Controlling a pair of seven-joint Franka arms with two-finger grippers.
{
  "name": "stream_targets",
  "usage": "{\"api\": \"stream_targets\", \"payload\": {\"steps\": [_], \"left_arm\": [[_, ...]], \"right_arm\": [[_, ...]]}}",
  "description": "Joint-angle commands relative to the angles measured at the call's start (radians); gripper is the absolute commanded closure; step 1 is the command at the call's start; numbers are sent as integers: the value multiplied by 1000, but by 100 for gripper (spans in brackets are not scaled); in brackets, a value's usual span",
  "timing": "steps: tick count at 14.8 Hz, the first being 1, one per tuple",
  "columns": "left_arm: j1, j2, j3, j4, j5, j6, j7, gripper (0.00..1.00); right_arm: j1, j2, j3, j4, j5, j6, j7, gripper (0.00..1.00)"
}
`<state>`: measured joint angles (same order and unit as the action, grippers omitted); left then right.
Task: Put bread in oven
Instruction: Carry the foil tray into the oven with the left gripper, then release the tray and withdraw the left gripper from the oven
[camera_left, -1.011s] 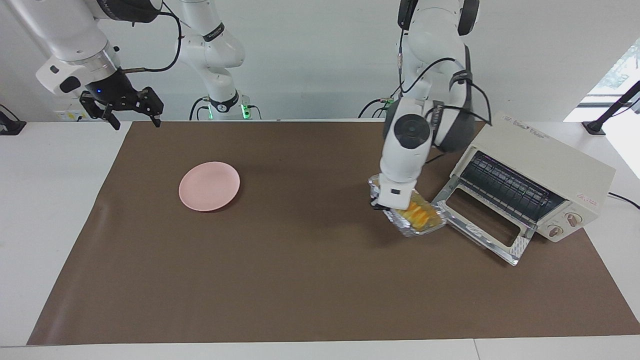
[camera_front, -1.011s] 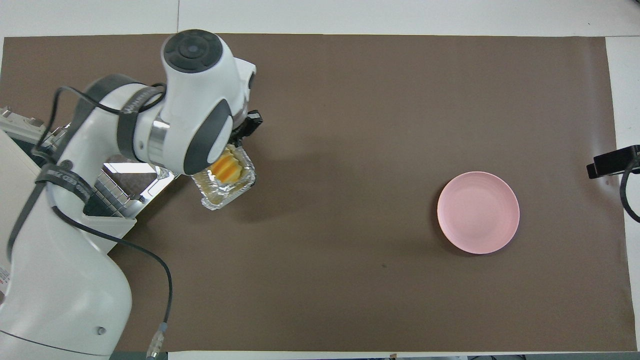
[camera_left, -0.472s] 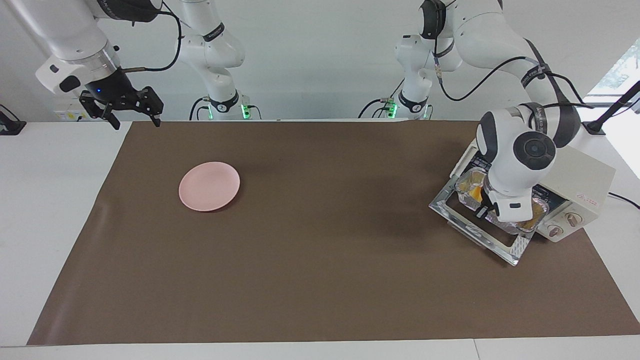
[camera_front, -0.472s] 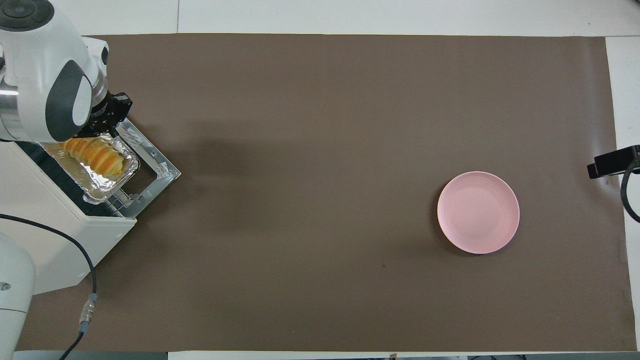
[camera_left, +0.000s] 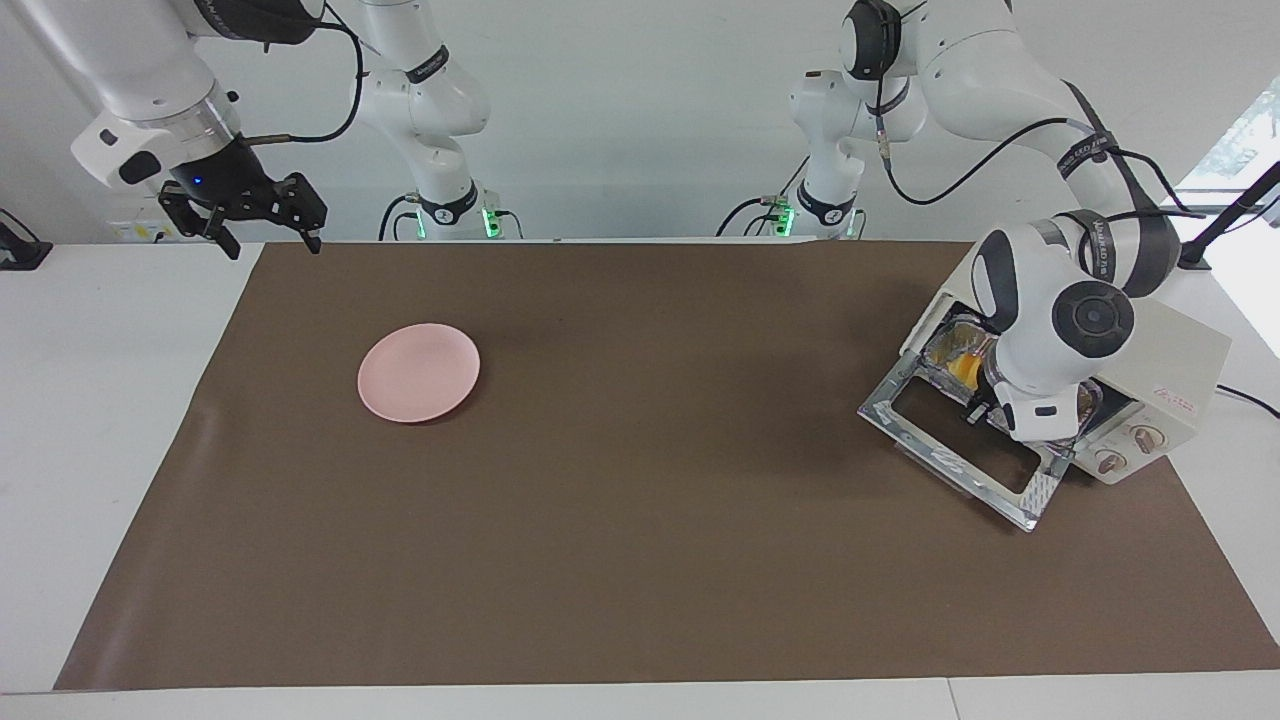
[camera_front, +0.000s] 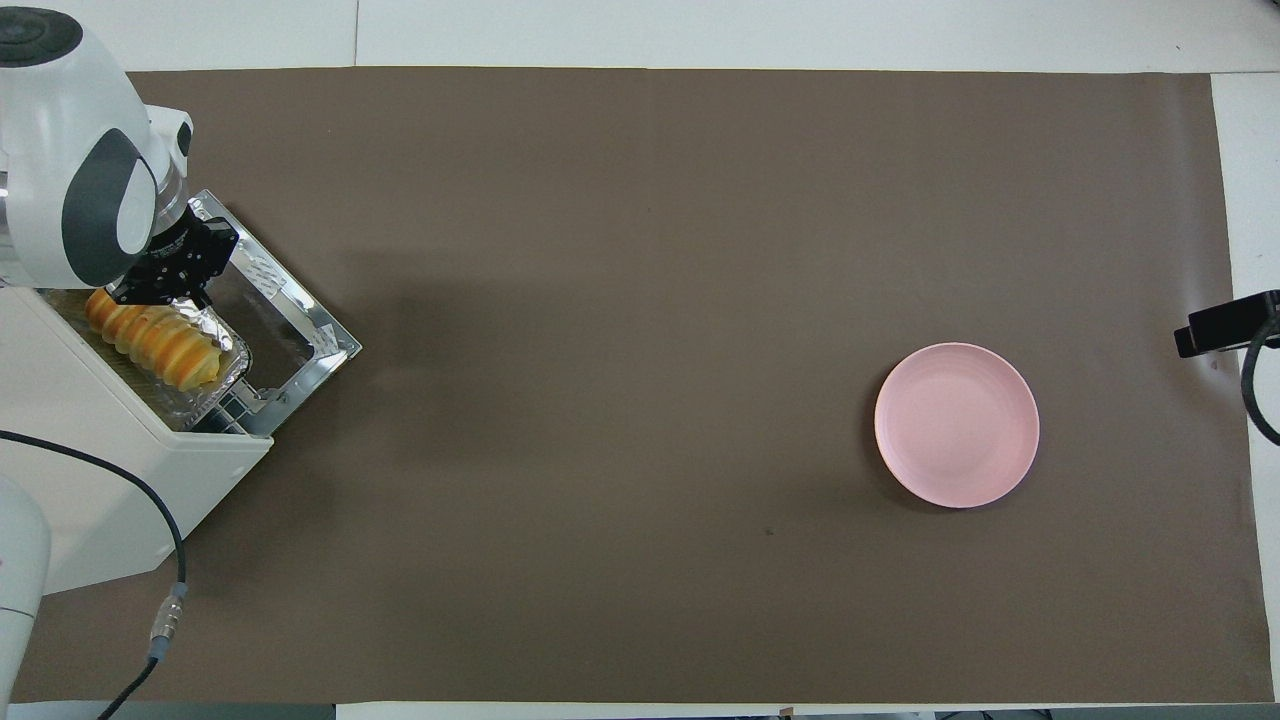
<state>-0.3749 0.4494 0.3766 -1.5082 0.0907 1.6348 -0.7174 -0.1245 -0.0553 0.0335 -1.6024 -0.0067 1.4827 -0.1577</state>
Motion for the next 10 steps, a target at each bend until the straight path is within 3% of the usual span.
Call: {"api": "stream_targets", "payload": {"steps": [1,10], "left_arm": [[-1,-50,10,-87,23,-7,15,100],[1,-60,15,-115,49,-3,32,100]], "right_arm": [[-9,-21,3,-19,13,-10,-5,0],[-9,-21,3,-19,14,-10,-5,0]]}}
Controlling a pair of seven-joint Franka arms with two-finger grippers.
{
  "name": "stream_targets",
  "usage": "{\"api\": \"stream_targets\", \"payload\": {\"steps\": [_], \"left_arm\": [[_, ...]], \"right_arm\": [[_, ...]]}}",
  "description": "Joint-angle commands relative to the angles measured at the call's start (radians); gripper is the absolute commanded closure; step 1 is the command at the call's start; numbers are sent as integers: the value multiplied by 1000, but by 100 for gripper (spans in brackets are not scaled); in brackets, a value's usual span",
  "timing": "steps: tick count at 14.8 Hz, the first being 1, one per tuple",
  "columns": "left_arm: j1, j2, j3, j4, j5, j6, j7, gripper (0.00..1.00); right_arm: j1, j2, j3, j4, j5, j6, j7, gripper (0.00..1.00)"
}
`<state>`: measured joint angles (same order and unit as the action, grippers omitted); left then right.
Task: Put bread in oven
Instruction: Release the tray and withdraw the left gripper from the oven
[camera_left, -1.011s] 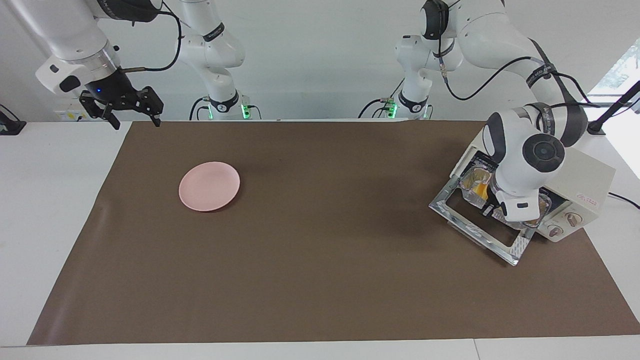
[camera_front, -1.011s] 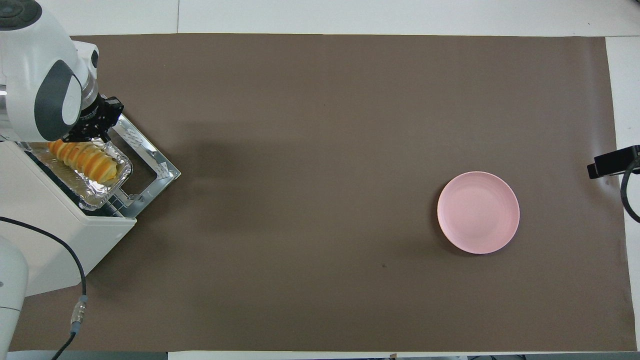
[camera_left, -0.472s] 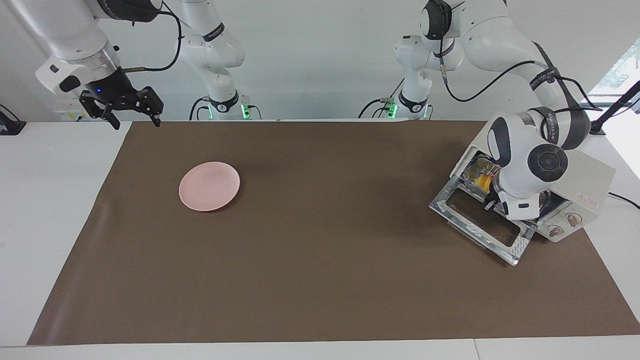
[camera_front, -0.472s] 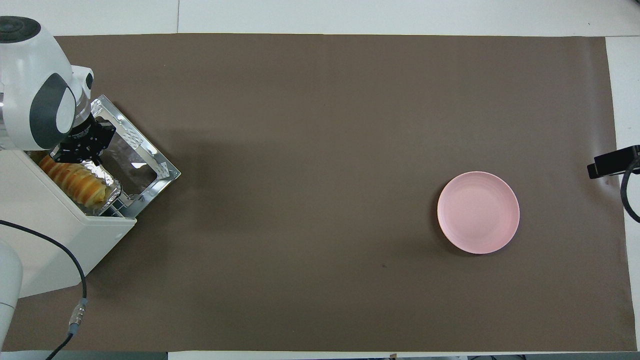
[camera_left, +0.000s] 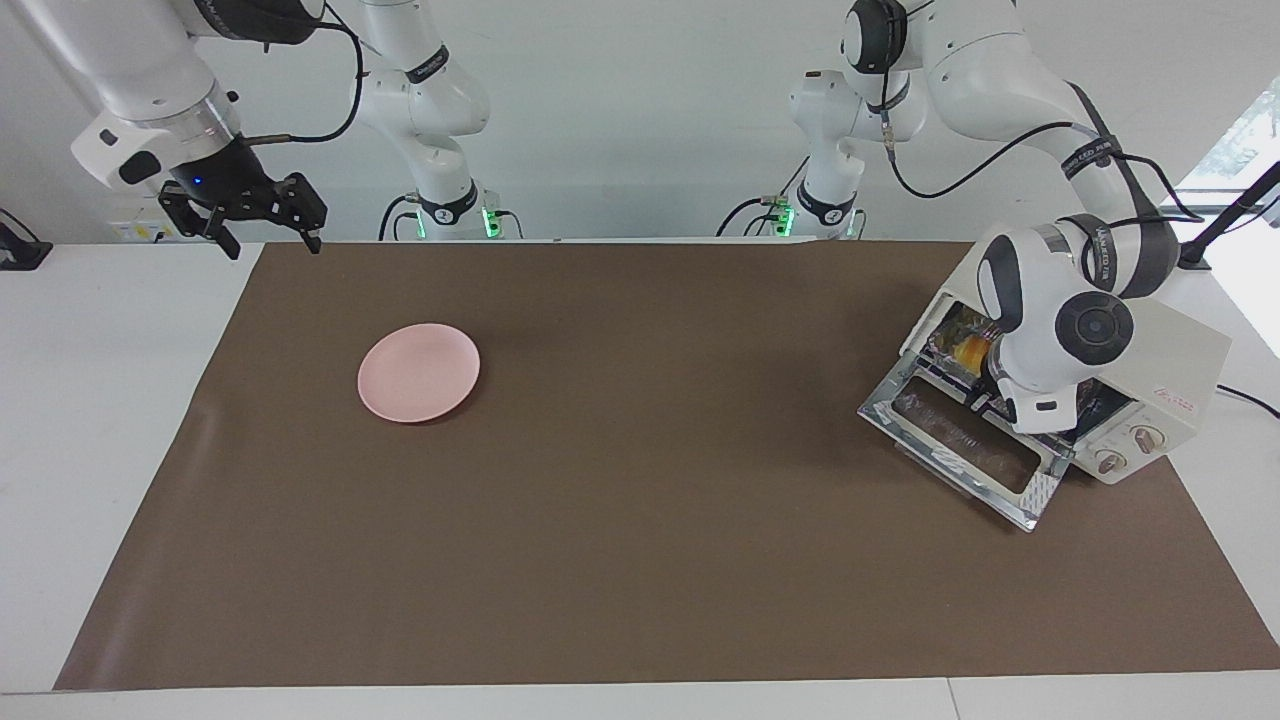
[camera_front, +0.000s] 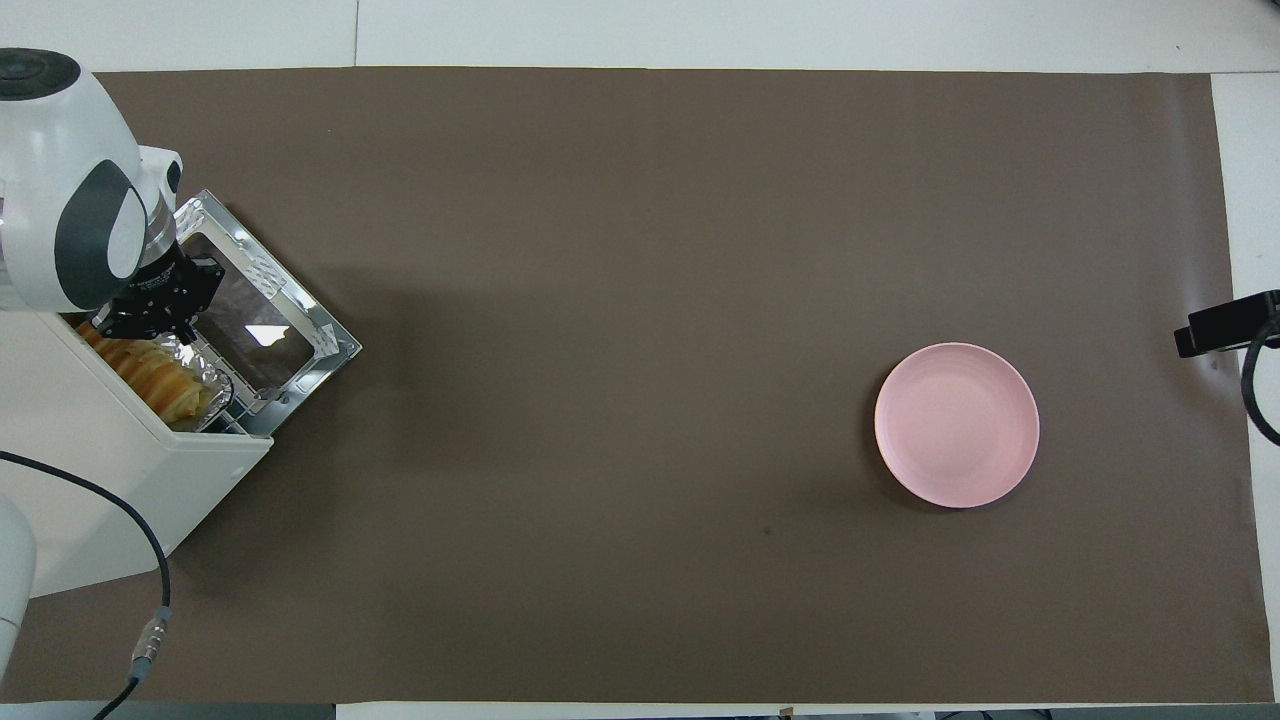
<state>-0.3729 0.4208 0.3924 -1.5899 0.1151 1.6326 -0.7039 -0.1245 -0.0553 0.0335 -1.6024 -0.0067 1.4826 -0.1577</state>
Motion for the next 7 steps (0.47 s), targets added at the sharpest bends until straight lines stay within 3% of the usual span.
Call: {"api": "stream_targets", "payload": {"steps": [1,2,3,4,7], "left_arm": [[5,-31,-1,-33,25,0,29,80],[11,-31,-1,-32,25,3,40,56],[11,-31,-1,-30,25,1,40,13],[11,-31,-1,-24,26,-2,41,0],[0,-36,-1,42,26,-5,72,0]], "right_arm": [[-9,-21,3,-19,13,-10,-5,0],[-9,-21,3,-19,14,-10,-5,0],[-9,-21,3,-19,13,-12,-5,0],[-9,-21,3,-19,14,-10,-5,0],[-9,-21,3,-18,14,-12,-5,0]]}}
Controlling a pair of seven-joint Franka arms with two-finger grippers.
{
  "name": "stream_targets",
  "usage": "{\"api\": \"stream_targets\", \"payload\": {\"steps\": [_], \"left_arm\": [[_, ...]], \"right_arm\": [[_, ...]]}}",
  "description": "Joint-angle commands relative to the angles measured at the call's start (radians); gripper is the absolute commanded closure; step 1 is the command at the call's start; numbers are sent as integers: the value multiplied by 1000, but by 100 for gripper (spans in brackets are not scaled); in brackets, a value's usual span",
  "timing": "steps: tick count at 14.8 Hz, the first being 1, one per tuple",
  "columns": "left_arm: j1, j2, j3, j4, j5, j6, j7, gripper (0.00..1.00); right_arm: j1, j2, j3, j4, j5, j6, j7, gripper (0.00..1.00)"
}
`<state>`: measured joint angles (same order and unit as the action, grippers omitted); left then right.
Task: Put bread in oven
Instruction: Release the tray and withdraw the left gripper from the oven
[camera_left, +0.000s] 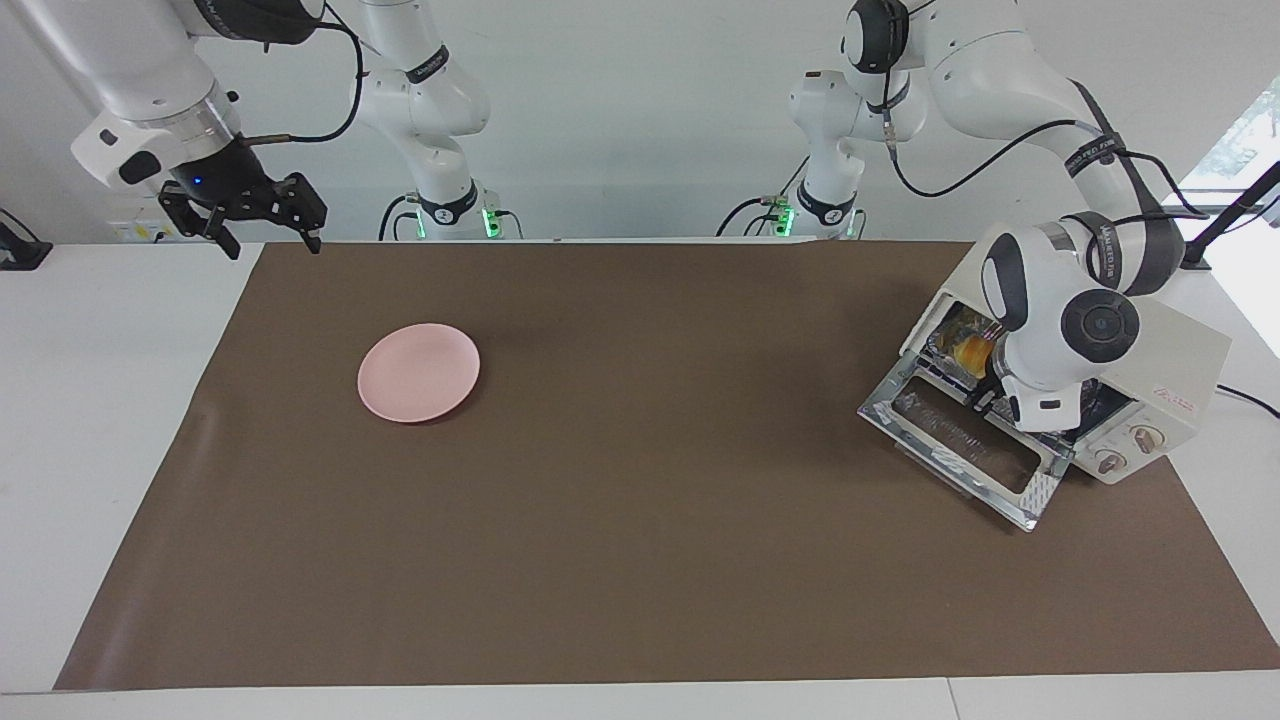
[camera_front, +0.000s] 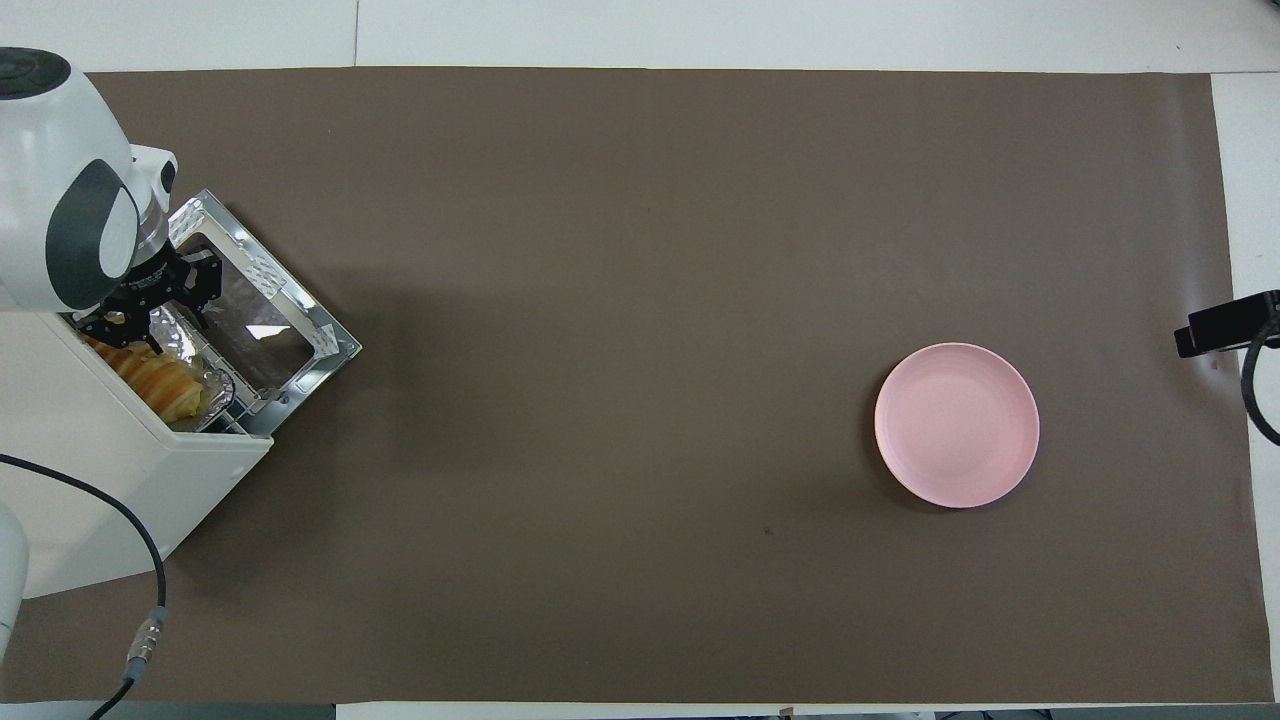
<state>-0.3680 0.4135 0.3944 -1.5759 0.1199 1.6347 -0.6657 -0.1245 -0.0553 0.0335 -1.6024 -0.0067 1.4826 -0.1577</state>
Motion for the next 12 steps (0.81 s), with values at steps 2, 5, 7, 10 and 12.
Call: {"api": "stream_targets", "payload": {"steps": [2,5,7,10,12], "left_arm": [[-9,-44,-6,75,9,-6,81,0],[-8,-128,-12,86,-12,-50,199,0],[-8,-229,-11,86,-40,-136,403,0],[4,-280,-8,83,-118,-174,523,0],[-3,-297,-12,89,-124,-220,532,0]], "right_arm": [[-9,-21,3,-19,13,-10,-5,0],[-9,-21,3,-19,13,-10,-5,0],[-9,-21,3,-19,13,-10,-5,0],[-9,-21,3,-19,14,-12,-5,0],[-9,-21,3,-19,14,-10,-5,0]]}}
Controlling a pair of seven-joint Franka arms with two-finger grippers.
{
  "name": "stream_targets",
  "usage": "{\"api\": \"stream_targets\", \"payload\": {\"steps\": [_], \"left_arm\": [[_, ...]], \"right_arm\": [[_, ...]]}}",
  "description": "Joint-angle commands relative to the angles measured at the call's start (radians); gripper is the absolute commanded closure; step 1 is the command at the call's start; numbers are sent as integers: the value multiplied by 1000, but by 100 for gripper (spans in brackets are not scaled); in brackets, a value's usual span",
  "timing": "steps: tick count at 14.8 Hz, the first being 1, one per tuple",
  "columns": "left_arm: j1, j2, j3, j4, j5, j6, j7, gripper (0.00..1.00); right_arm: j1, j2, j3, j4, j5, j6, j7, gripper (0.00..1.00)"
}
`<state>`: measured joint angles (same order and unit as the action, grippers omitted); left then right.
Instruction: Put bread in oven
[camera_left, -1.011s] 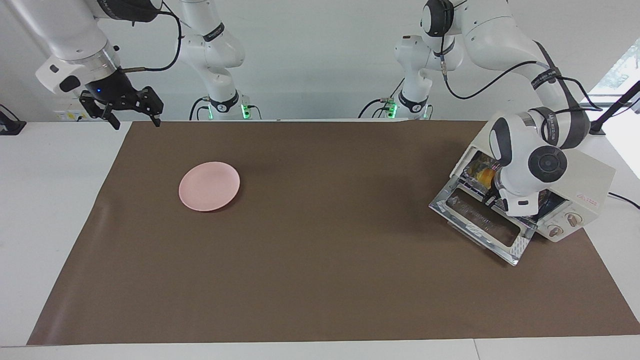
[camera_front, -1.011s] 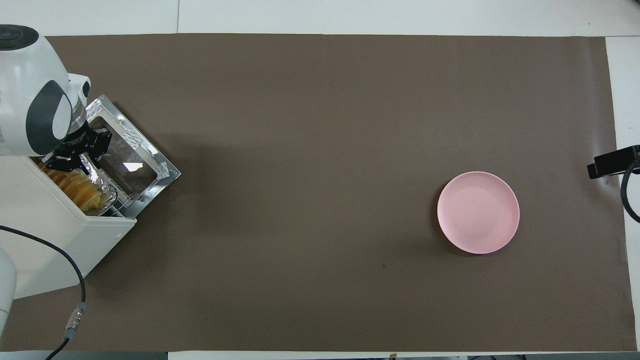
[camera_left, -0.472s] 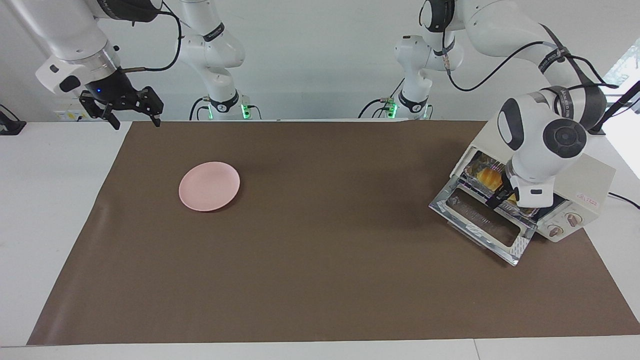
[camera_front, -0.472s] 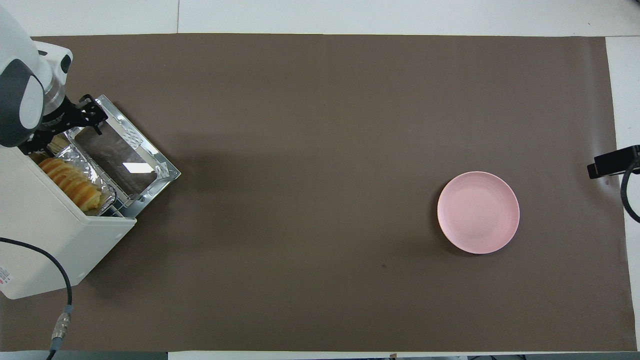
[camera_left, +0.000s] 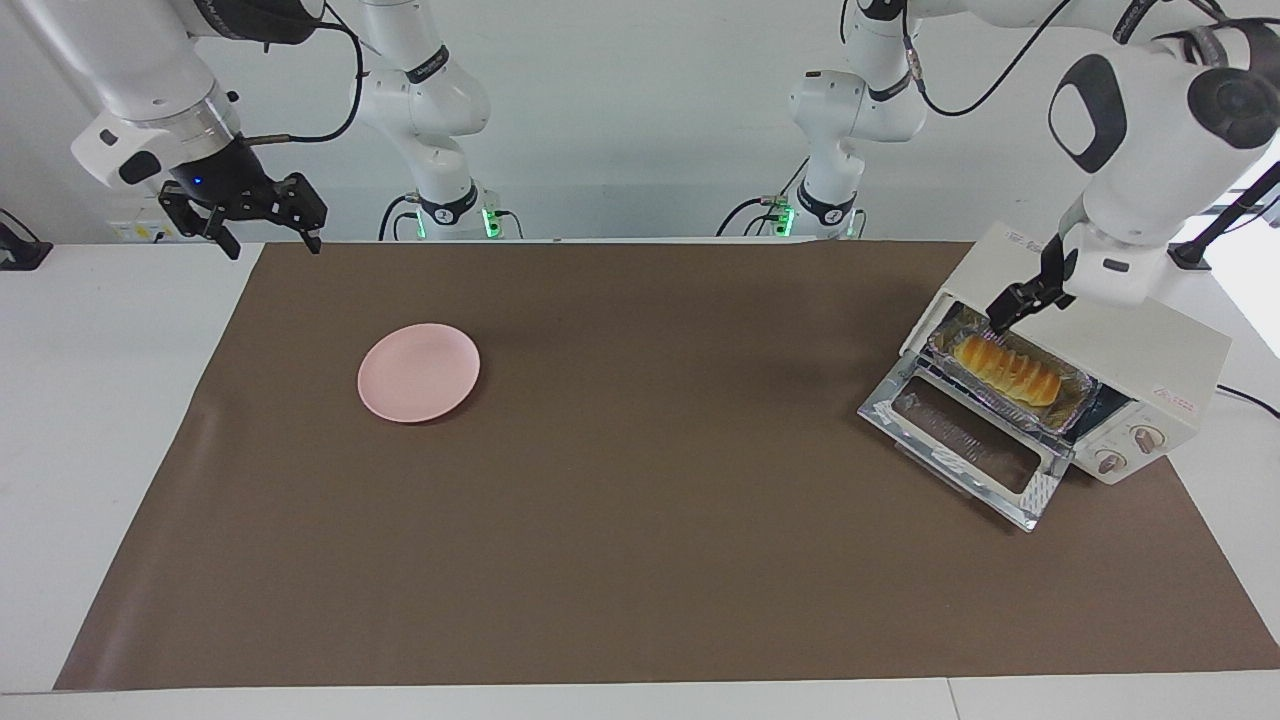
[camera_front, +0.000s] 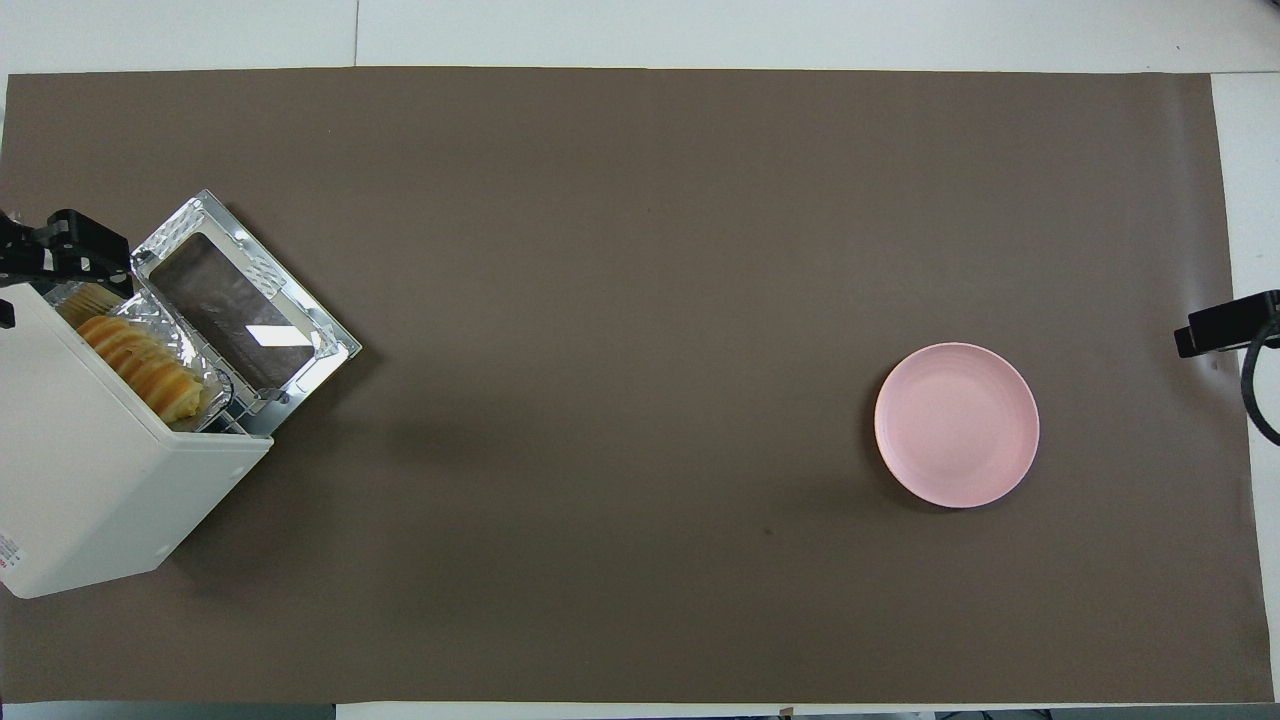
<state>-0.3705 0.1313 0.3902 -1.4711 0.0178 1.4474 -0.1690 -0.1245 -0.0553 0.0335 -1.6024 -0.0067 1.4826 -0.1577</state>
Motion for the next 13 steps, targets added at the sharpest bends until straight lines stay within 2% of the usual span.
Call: {"api": "stream_targets", "payload": {"steps": [1,2,3,4,8,11,13], "left_arm": [[-7,-31,-8,-20,-24,-53,37,0],[-2,-41,-16,-21,-24,-83,40,0],[40,-58,-75,-29,-30,-116,55,0],[237,-96,-278,-35,-32,-130,78,0],[280,-116,-332,-70,-29,-128,94,0],[382,-122,-435,-92,-29,-108,108,0],[393,-122,-441,-90,-29,-108,115,0]], "right_arm": [[-9,-21,3,-19,13,-12,-5,0],[-9,-21,3,-19,13,-10,-5,0],[-9,-21,3,-19,14,-10,-5,0],[-9,-21,3,-19,14,-10,-5,0],[-9,-21,3,-19,14,-10,-5,0],[-9,-21,3,-19,13,-10,-5,0],[-9,-21,3,-19,14,-12,-5,0]]}}
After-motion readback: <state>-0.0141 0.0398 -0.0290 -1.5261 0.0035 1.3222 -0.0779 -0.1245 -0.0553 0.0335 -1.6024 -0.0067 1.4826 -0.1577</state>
